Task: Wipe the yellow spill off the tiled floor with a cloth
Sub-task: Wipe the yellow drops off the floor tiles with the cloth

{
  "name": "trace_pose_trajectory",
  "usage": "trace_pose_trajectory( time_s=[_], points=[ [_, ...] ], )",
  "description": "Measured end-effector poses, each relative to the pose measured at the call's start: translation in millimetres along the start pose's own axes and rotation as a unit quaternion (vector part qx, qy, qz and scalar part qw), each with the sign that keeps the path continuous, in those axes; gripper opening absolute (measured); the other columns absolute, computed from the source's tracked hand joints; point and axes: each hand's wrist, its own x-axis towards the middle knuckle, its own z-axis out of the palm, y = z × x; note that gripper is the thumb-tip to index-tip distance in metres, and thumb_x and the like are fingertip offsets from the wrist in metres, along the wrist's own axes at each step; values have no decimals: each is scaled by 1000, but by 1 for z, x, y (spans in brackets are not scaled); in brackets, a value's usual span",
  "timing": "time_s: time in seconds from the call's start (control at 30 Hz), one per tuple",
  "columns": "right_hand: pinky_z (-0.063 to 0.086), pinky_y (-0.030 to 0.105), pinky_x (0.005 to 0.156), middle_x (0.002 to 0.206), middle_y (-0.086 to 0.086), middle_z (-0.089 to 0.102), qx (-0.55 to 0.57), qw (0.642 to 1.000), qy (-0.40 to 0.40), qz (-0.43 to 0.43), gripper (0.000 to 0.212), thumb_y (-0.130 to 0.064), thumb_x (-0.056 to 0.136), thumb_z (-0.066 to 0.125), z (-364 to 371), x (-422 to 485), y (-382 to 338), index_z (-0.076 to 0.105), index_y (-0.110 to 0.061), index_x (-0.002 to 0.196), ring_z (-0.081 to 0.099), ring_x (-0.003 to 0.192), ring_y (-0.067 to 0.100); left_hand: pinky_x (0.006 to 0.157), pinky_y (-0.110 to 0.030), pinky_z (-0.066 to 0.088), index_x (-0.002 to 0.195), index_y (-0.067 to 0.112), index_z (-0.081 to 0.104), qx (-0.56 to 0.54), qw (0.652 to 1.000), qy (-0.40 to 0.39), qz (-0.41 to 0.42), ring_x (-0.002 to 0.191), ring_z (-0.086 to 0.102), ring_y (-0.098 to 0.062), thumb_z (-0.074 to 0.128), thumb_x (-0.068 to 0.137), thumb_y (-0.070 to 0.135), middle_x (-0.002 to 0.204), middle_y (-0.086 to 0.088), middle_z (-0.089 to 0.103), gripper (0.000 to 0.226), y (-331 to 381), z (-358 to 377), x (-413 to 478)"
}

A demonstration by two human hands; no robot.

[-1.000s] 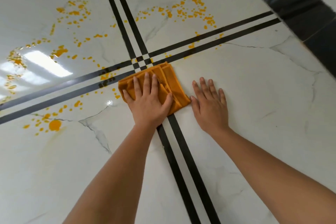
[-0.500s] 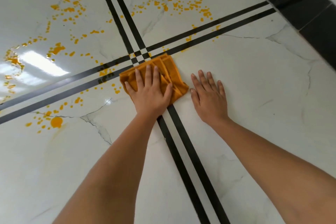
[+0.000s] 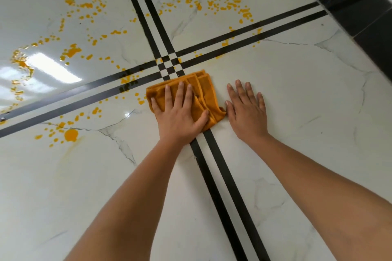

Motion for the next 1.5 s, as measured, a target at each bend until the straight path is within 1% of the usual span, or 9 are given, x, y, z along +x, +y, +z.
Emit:
trace_pose_trajectory(
  time_s=[0.13, 0.27, 0.53, 0.63, 0.73, 0.87, 1.0, 1.2, 1.5],
  points=[
    [-4, 40, 115, 158, 0, 2, -6, 999, -5, -38, 53, -39, 100, 19, -11, 8, -14, 7, -24, 150, -5, 145, 19, 109, -56, -14, 149, 30, -4, -20, 999, 14, -33, 143, -14, -27, 13, 82, 74, 158, 3, -6, 82, -18, -6, 5],
    [-4, 39, 115, 158, -1, -1, -56, 989, -59, -127, 54, -40, 100, 17, -20, 19, -33, 2, -25, 149, -6, 145, 17, 112, -56, -11, 149, 34, -3, 26, 998, -13, 58, 144, -13, -24, 7, 81, 74, 158, 5, -3, 79, -56, -12, -4],
    [6, 37, 115, 158, 3, 12, -8, 991, -71, -113, 57, -44, 99, 23, -16, 30, -70, 15, -18, 149, 5, 145, 19, 110, -53, -17, 148, 33, -10, 44, 989, -58, 130, 141, -21, -23, 3, 79, 74, 157, 6, -11, 81, -94, -24, 6],
    [33, 35, 98, 133, 7, 48, 126, 991, -1, -40, 50, -46, 96, 36, -19, 22, -98, 46, -15, 133, 40, 124, 23, 111, -48, -17, 149, 31, 5, -22, 991, -46, 127, 143, -14, -19, 8, 84, 69, 158, 6, 2, 76, -97, -27, 10],
    [39, 36, 90, 117, 6, 53, 214, 970, -12, 112, 48, -50, 90, 49, -18, 18, -130, 53, -17, 124, 47, 110, 23, 113, -38, -13, 149, 26, 16, -104, 992, -25, 71, 144, -3, -14, 13, 89, 56, 156, 3, 15, 67, -92, -31, 2],
    [46, 46, 94, 119, 8, 58, 362, 890, -30, 276, 59, -37, 78, 72, -22, 26, -169, 45, -12, 125, 56, 109, 28, 114, -32, -9, 148, 18, 20, -139, 990, 7, 1, 143, 0, -11, 14, 91, 45, 156, -1, 17, 64, -89, -38, -19],
    [49, 35, 81, 110, 10, 63, 431, 818, -68, 375, 36, -17, 82, 70, -34, 38, -188, 54, -5, 113, 62, 101, 30, 114, -35, -7, 149, 18, 14, -148, 984, -42, -91, 145, -1, -13, 11, 93, 42, 158, 0, 10, 62, -87, -50, -34],
    [53, 33, 76, 83, 1, 62, 476, 798, -113, 352, 6, -17, 87, 64, -126, 18, -220, 63, -12, 85, 62, 79, 19, 115, -38, -1, 149, 18, 15, -203, 961, -44, -185, 145, 2, -14, 22, 100, 36, 157, 1, 12, 53, -71, -148, -60],
    [49, 32, 75, 74, 2, 61, 488, 805, -125, 314, 19, -14, 84, 66, -399, -70, -314, 59, -20, 67, 60, 79, 22, 115, -39, 7, 147, 19, 24, -330, 893, -2, -305, 143, 13, -15, 29, 99, 34, 154, 0, 24, 50, -62, -434, -143]
  ],
)
